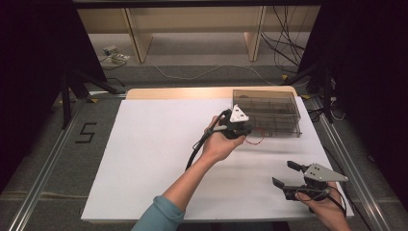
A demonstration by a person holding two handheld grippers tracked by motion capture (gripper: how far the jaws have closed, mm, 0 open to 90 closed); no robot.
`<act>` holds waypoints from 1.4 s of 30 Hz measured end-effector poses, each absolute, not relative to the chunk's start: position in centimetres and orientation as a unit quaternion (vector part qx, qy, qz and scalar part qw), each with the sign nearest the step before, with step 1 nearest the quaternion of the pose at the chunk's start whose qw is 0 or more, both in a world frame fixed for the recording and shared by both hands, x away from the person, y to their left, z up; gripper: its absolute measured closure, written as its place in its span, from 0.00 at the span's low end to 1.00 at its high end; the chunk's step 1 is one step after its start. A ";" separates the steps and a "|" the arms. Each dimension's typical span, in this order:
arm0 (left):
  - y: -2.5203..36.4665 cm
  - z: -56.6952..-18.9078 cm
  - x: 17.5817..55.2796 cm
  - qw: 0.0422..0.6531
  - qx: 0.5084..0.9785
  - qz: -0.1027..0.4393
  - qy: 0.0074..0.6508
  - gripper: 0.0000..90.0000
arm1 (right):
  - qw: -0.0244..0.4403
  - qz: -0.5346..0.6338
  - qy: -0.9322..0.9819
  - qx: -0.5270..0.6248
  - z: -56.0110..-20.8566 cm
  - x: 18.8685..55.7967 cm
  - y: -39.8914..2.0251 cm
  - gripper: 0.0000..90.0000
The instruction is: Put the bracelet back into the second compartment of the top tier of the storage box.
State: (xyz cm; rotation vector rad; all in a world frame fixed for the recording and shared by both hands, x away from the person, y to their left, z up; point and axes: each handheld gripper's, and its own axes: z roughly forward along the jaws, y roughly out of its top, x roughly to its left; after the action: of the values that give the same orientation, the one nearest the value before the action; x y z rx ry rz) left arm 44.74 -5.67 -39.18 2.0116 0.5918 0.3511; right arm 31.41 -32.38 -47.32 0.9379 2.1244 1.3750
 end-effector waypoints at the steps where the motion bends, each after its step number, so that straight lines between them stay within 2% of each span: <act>1: -5.7 -39.2 44.8 0.486 0.827 0.145 0.243 0.96 | 0.219 0.496 0.768 0.340 -47.3 31.4 -32.4 0.18; 23: -7.5 -38.7 45.6 0.485 0.830 0.144 0.235 0.96 | 0.225 0.497 0.766 0.340 -47.3 31.5 -32.5 0.18; 42: -9.2 -38.4 47.2 0.481 0.828 0.168 0.232 0.96 | 0.223 0.497 0.766 0.342 -47.3 31.5 -32.6 0.18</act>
State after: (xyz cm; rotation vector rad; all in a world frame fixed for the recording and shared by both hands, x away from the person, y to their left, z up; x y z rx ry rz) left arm 47.23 -9.16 -38.36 2.0200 0.5661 0.4093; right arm 31.47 -32.61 -47.30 0.9435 2.1151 1.3737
